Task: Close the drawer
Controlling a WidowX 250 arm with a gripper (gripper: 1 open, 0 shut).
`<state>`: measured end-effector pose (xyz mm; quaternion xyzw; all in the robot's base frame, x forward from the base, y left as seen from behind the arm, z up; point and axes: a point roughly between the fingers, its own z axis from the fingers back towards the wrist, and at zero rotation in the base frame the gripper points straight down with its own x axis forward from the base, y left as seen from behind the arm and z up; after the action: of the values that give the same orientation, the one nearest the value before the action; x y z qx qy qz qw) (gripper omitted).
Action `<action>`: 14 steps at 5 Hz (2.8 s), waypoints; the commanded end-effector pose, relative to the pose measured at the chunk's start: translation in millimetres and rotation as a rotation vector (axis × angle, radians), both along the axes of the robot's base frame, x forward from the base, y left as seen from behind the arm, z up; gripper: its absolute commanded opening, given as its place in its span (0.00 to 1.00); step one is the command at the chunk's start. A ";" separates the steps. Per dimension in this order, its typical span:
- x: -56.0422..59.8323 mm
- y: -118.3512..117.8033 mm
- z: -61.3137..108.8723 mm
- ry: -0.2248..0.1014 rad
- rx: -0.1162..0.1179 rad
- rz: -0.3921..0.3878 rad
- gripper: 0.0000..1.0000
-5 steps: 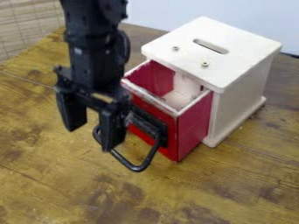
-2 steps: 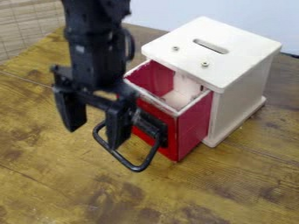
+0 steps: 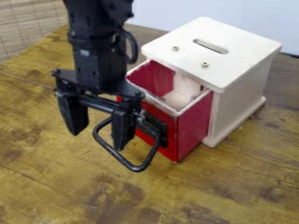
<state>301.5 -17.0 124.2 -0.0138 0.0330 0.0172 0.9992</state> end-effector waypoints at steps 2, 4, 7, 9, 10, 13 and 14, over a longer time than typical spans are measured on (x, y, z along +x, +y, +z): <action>-13.0 14.6 15.0 -0.083 0.025 0.107 1.00; -11.4 21.0 9.6 -0.076 0.011 0.127 1.00; -15.2 3.0 -1.6 -0.052 0.003 0.105 1.00; -17.3 -1.9 -0.4 -0.036 -0.007 0.010 1.00; -23.8 -0.5 -11.9 -0.027 -0.006 -0.023 1.00; -21.9 31.8 -56.4 -0.030 0.048 -0.072 1.00; -10.9 28.5 -54.9 -0.043 0.058 -0.074 1.00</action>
<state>282.1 11.0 56.5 0.0100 0.0356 -0.0144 0.9992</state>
